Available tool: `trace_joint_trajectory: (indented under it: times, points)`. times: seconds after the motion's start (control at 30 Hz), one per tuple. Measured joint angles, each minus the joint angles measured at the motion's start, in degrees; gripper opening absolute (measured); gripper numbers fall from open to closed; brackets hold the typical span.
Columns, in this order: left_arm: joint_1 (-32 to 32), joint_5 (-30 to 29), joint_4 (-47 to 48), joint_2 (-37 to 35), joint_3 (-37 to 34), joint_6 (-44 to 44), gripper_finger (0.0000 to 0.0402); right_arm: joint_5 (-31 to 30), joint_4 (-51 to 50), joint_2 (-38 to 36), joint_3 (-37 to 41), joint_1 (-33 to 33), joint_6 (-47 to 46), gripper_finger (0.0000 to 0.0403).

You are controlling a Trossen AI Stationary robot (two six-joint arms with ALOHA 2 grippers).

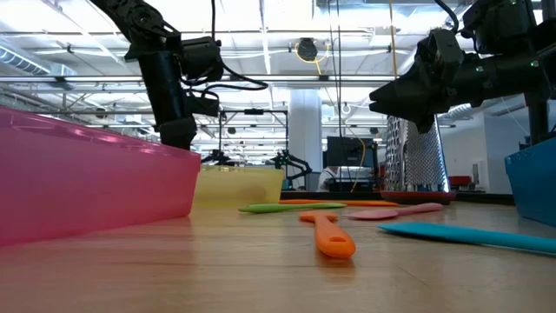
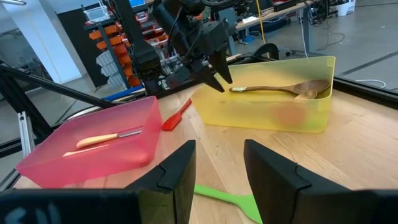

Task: Pick & Place Kitchen Items
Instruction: Put the red serving spoon into the yellow bin, then put the red spatula into the blue bin

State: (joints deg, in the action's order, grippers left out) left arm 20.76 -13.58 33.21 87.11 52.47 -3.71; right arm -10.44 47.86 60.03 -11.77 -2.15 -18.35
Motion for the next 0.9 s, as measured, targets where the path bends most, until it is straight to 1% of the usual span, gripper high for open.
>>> trace_joint_trajectory:
  times: [0.13,0.2,0.3,0.4,0.47,0.53,0.73,0.83,0.9]
  points:
    - [-0.67,-0.35,-0.15,0.0,0.0,-4.75,0.0188,0.0,0.29,0.0,0.0,0.0,-0.22,0.0132]
    - [-1.1,-2.69,0.02,0.0,0.01,-5.25,0.0203,0.0,0.31,0.0,0.0,0.0,-0.33,0.0132]
    - [-2.42,-5.72,3.21,-0.73,0.84,-7.43,0.021,0.0,0.3,0.0,0.0,0.0,-0.44,0.0132]
    - [-4.25,-10.74,9.52,-1.91,3.56,-9.9,0.0211,0.0,0.51,0.0,0.0,0.0,-0.72,0.0132]
    - [-5.03,-12.43,15.23,-3.02,5.23,-9.37,0.0212,0.0,0.73,0.0,0.0,0.0,-1.4,0.0132]
    - [-5.84,-11.98,20.45,-4.11,6.88,-7.48,0.0212,-0.02,0.73,0.0,0.0,0.0,-1.86,0.0132]
    - [-6.58,-2.5,33.31,-6.66,6.6,-1.84,0.0212,-0.02,1.44,0.02,0.0,0.0,-1.86,0.0132]
    - [-6.54,-1.73,35.78,-7.04,4.69,-0.7,0.0212,-0.02,2.32,0.01,-0.02,0.0,-1.97,0.0132]
    - [-6.47,-0.65,35.9,-6.84,2.27,-1.92,0.0212,-0.02,2.95,0.02,-0.02,0.0,-1.87,0.0132]
